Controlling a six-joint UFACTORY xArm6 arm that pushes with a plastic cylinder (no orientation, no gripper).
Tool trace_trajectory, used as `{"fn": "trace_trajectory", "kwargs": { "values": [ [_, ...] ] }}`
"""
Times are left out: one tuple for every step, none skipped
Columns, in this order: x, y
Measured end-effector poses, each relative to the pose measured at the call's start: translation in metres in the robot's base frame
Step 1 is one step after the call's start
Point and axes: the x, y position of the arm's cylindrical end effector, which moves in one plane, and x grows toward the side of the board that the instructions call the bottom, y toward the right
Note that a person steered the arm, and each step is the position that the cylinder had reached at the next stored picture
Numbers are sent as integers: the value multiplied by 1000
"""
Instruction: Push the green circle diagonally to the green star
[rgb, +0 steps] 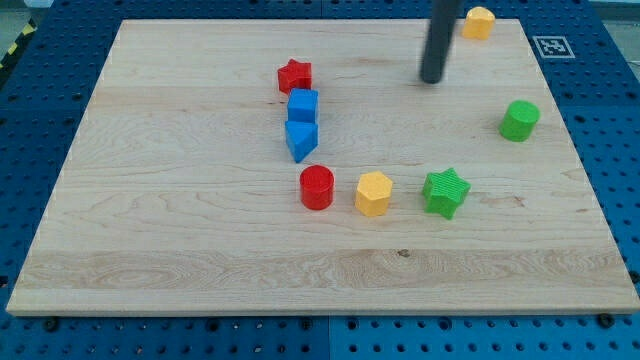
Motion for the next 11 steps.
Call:
{"fn": "trace_trajectory", "kwargs": {
  "values": [
    [11, 77],
    [43, 91],
    [73, 90],
    [84, 87],
    [88, 83],
    [88, 71],
    [88, 61],
    [88, 53],
    [88, 46],
    [88, 45],
    [86, 45]
  ]
}}
